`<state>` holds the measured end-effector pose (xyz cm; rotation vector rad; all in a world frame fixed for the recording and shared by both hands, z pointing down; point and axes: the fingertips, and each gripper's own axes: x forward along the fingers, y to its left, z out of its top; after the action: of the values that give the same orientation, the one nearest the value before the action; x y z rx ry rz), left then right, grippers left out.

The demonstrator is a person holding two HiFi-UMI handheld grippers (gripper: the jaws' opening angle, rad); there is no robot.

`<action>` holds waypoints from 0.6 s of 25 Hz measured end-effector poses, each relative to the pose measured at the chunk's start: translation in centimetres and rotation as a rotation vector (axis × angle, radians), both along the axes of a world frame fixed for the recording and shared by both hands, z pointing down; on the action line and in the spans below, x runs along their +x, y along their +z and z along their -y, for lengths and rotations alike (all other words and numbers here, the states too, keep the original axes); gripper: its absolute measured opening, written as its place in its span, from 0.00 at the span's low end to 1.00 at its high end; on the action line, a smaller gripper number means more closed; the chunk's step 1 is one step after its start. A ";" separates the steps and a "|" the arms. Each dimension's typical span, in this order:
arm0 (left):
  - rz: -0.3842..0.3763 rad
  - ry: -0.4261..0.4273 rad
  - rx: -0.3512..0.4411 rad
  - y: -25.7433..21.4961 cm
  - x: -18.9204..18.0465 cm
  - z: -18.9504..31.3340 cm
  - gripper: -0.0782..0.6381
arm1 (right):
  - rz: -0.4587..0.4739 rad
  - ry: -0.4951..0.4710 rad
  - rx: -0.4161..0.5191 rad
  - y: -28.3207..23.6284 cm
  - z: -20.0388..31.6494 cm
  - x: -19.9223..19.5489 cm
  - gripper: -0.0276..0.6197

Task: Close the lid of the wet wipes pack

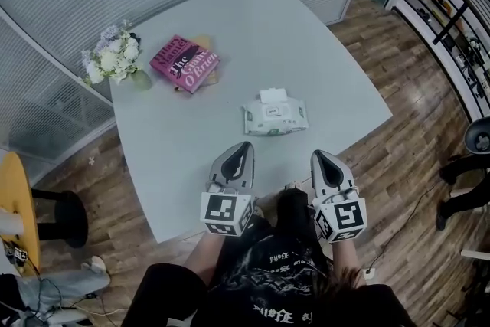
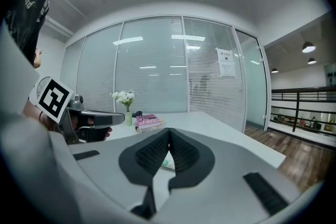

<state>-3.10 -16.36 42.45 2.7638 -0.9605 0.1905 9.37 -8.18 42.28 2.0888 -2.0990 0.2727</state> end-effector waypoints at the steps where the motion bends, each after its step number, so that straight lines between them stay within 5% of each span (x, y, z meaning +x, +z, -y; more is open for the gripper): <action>1: 0.006 -0.008 -0.007 0.2 0.2 0.4 0.12 | -0.001 -0.007 -0.002 0.0 0.4 0.3 0.04; 15: 0.104 -0.145 -0.050 3.0 4.6 5.1 0.12 | -0.001 -0.239 -0.091 1.7 9.2 6.1 0.04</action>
<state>1.46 -21.45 45.47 2.6482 -1.1604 0.3334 15.43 -17.40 43.98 1.7658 -2.2620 0.3268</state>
